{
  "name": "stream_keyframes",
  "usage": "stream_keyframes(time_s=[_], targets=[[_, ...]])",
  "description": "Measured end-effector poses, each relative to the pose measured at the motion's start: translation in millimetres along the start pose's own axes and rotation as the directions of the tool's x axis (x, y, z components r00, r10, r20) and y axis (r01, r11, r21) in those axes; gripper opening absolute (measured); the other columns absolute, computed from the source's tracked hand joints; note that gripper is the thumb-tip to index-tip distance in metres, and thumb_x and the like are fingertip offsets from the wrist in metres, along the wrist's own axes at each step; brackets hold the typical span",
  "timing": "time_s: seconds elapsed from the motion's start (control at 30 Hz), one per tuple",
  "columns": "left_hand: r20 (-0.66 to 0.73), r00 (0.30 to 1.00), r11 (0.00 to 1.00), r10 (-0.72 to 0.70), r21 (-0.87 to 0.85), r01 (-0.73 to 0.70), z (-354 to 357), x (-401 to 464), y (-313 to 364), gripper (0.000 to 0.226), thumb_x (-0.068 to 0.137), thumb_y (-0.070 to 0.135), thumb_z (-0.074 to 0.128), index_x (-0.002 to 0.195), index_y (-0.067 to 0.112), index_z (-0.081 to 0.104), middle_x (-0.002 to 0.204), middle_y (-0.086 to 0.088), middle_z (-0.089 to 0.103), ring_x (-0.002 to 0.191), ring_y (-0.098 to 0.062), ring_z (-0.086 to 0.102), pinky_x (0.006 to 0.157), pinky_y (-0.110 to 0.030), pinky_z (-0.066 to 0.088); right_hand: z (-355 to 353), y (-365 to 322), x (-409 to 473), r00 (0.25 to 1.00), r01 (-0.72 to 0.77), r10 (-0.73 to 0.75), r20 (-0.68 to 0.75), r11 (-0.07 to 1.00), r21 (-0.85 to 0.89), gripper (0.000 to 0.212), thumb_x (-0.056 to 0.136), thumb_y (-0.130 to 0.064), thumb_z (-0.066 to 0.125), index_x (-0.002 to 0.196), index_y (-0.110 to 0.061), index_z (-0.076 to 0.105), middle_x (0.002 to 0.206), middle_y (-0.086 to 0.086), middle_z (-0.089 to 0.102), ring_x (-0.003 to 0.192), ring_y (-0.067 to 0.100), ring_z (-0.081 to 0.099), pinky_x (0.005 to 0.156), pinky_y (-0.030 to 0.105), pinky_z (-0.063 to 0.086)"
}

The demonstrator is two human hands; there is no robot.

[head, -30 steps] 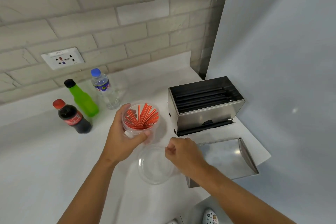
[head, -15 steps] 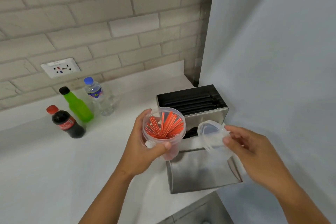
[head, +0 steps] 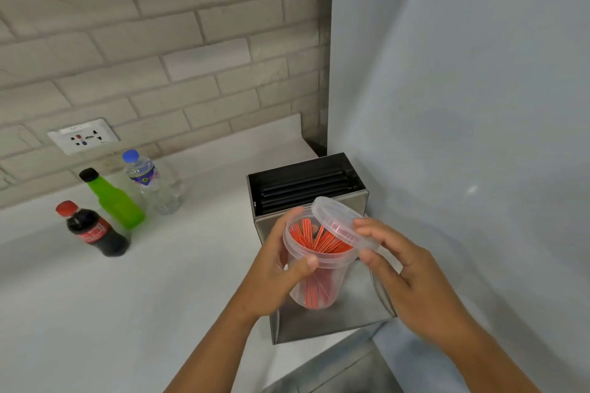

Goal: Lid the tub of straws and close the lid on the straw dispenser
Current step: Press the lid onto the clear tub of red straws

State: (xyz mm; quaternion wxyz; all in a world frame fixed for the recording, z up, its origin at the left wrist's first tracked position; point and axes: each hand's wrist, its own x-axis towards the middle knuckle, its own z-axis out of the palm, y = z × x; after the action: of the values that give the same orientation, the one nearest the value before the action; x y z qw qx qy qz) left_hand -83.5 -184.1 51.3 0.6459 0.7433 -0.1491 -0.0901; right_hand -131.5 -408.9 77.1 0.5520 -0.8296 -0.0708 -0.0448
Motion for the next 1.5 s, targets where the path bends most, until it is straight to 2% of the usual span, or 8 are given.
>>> stream_keyframes(time_s=[0.2,0.47,0.67,0.97,1.1,1.27,1.43,1.5], targets=[[0.002,1.000,1.000,-0.010,-0.010,0.010,15.6,0.9,1.0,0.094,0.085,0.075,0.060,0.159,0.025,0.031,0.150,0.006,0.054,0.141,-0.022,0.053,0.111,-0.037,0.052,-1.1,8.9,-5.4,0.998,0.002,-0.002,0.057,1.000,-0.009,0.043,0.095,-0.041,0.060,0.137,-0.041,0.053,0.141,-0.025,0.058,0.134,-0.002,0.051,0.106,0.013,0.043],[-0.004,1.000,1.000,0.014,-0.016,-0.014,21.0,5.9,7.7,0.100,0.081,0.082,0.056,0.158,0.024,0.032,0.146,0.015,0.057,0.139,-0.016,0.055,0.104,-0.026,0.054,-4.5,12.1,-1.4,0.996,0.001,-0.007,0.092,0.998,0.059,0.049,0.092,-0.041,0.068,0.139,-0.039,0.053,0.140,-0.019,0.060,0.132,0.006,0.055,0.105,0.021,0.050],[-0.007,1.000,0.999,0.021,-0.046,-0.022,23.3,9.5,15.4,0.096,0.080,0.083,0.055,0.156,0.028,0.035,0.143,0.019,0.059,0.137,-0.012,0.057,0.099,-0.021,0.053,-7.0,12.2,3.3,0.998,0.013,-0.019,0.066,0.996,0.092,0.054,0.086,-0.057,0.067,0.137,-0.042,0.055,0.140,-0.019,0.060,0.132,0.005,0.055,0.103,0.019,0.050],[0.014,0.999,0.999,-0.038,0.037,0.038,22.0,12.5,11.5,0.088,0.081,0.088,0.045,0.155,0.040,0.035,0.135,0.022,0.062,0.131,-0.007,0.060,0.107,-0.035,0.054,-2.0,15.2,6.6,0.998,0.049,-0.051,0.046,0.998,0.042,0.044,0.090,-0.040,0.070,0.132,-0.035,0.059,0.131,-0.014,0.066,0.124,0.011,0.061,0.100,0.028,0.055],[0.008,0.997,0.997,-0.074,0.034,0.073,22.7,12.4,14.4,0.081,0.078,0.091,0.044,0.147,0.049,0.039,0.129,0.027,0.063,0.126,-0.002,0.062,0.097,-0.027,0.056,-0.9,15.8,8.5,0.997,0.037,-0.040,0.059,0.998,0.057,0.043,0.091,-0.041,0.067,0.132,-0.034,0.059,0.131,-0.013,0.066,0.124,0.012,0.062,0.099,0.032,0.056],[0.017,0.995,0.995,-0.094,0.033,0.093,21.9,13.8,16.7,0.076,0.081,0.089,0.042,0.145,0.050,0.040,0.129,0.028,0.062,0.126,-0.001,0.062,0.106,-0.038,0.054,-0.3,16.7,10.5,0.998,0.034,-0.037,0.041,0.997,0.071,0.040,0.093,-0.039,0.065,0.132,-0.032,0.061,0.129,-0.013,0.068,0.122,0.011,0.063,0.099,0.031,0.056],[0.041,0.997,0.997,-0.068,0.032,0.066,23.1,10.6,18.4,0.079,0.087,0.083,0.039,0.156,0.050,0.019,0.131,0.046,0.052,0.128,0.014,0.054,0.096,-0.010,0.051,4.3,16.2,9.5,0.999,0.052,-0.052,0.002,0.993,0.110,0.036,0.094,-0.035,0.064,0.130,-0.031,0.064,0.130,-0.013,0.067,0.126,0.010,0.061,0.099,0.024,0.055],[0.041,0.998,0.998,-0.054,0.042,0.052,22.0,10.2,18.8,0.083,0.084,0.084,0.042,0.156,0.050,0.020,0.133,0.041,0.054,0.129,0.009,0.056,0.096,-0.011,0.050,5.3,16.3,8.2,0.999,0.053,-0.053,-0.003,0.991,0.120,0.035,0.095,-0.038,0.064,0.130,-0.031,0.064,0.132,-0.013,0.066,0.128,0.010,0.060,0.100,0.021,0.053]])
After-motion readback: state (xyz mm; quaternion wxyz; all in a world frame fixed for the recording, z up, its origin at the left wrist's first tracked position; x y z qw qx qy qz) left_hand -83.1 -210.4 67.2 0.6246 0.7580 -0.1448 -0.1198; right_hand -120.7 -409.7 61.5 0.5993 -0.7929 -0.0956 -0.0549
